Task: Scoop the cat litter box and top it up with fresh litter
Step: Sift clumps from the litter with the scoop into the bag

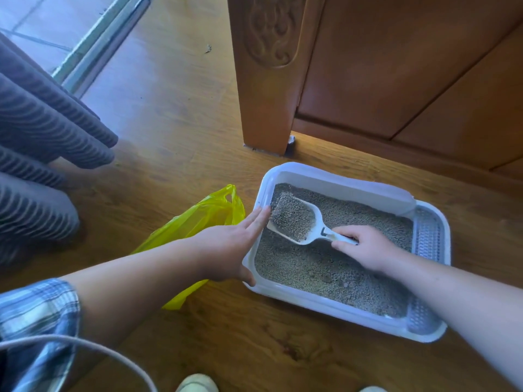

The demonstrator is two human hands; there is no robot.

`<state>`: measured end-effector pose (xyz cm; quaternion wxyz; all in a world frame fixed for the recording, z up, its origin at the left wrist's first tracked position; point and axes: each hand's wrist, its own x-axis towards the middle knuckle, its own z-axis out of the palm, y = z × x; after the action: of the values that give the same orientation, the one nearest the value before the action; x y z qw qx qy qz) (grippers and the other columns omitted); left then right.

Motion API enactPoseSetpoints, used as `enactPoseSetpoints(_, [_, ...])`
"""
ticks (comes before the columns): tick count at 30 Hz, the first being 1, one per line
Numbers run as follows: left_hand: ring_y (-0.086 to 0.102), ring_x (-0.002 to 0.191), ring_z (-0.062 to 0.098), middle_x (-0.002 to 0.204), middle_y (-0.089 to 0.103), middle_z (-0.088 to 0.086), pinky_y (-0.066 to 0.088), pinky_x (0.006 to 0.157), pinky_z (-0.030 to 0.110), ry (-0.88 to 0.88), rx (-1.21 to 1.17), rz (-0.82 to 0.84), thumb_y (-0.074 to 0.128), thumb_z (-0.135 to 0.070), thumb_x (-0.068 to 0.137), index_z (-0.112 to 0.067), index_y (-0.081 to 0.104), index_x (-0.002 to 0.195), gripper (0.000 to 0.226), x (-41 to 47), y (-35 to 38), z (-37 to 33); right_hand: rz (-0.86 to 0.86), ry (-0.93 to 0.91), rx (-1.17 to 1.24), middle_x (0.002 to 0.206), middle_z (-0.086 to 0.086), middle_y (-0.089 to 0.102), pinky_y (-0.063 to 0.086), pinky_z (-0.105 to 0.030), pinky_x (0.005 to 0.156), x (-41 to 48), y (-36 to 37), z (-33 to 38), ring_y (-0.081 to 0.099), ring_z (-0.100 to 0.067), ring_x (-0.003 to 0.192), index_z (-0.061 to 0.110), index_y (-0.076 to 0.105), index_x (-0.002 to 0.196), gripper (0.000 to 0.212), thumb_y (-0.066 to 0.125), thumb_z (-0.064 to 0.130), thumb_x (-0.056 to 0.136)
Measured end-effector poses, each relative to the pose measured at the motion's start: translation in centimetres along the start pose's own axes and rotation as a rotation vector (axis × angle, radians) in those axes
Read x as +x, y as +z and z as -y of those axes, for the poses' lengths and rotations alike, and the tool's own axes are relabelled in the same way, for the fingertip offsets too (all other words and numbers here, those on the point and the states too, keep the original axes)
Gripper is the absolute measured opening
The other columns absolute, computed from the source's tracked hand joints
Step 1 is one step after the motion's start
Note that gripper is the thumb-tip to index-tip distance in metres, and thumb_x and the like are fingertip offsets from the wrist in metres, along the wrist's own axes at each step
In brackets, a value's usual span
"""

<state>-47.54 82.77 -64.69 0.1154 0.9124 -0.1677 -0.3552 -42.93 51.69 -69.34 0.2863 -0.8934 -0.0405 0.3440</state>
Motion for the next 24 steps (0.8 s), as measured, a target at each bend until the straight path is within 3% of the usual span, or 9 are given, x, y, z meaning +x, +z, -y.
enactPoseSetpoints(3, [0.052,0.127,0.019,0.159,-0.029,-0.018,0.040,0.076,0.026,-0.009,0.010,0.007,0.081,-0.057,0.070,-0.027,-0.031,0.150,0.141,0.0,-0.1,-0.1,-0.008,0.013,-0.024,0.102,0.016,0.073,0.049,-0.034,0.090,-0.5,-0.8,-0.7,0.065,-0.014,0.095,0.057,0.063,0.093,0.023,0.070,0.035,0.091])
enactPoseSetpoints(8, [0.052,0.126,0.019,0.158,-0.030,-0.019,0.047,0.083,0.030,-0.001,0.019,0.010,0.080,-0.058,0.070,-0.028,-0.032,0.150,0.141,-0.1,-0.3,0.0,-0.062,0.045,-0.032,0.103,0.016,0.072,0.048,-0.030,0.082,-2.0,-1.4,-1.2,0.065,-0.013,0.093,0.042,0.070,0.113,0.023,0.070,0.034,0.091])
enactPoseSetpoints(15, [0.049,0.130,0.019,0.160,-0.026,-0.017,0.045,0.088,0.030,0.005,0.048,0.007,0.080,-0.061,0.068,-0.026,-0.030,0.151,0.142,-0.2,-0.7,-0.2,-0.089,0.060,-0.102,0.091,0.017,0.073,0.053,-0.033,0.080,-4.1,-2.5,-0.6,0.064,-0.010,0.081,0.049,0.070,0.100,0.012,0.065,0.041,0.092])
enactPoseSetpoints(19, [0.047,0.132,0.019,0.159,-0.026,-0.018,0.046,0.090,0.030,0.004,0.051,-0.003,0.080,-0.061,0.068,-0.026,-0.030,0.151,0.142,-0.3,-0.8,-0.4,-0.113,0.095,-0.105,0.077,0.020,0.070,0.049,-0.029,0.066,-4.7,-2.9,-0.7,0.062,-0.006,0.069,0.048,0.070,0.106,0.016,0.066,0.043,0.091])
enactPoseSetpoints(24, [0.049,0.131,0.020,0.159,-0.026,-0.019,0.049,0.092,0.034,0.000,0.055,-0.005,0.081,-0.061,0.067,-0.025,-0.029,0.151,0.143,-0.5,-0.9,-0.4,-0.122,0.088,-0.035,0.066,0.015,0.071,0.055,-0.040,0.066,-5.2,-3.1,0.0,0.068,-0.020,0.064,0.048,0.071,0.098,0.013,0.067,0.039,0.091])
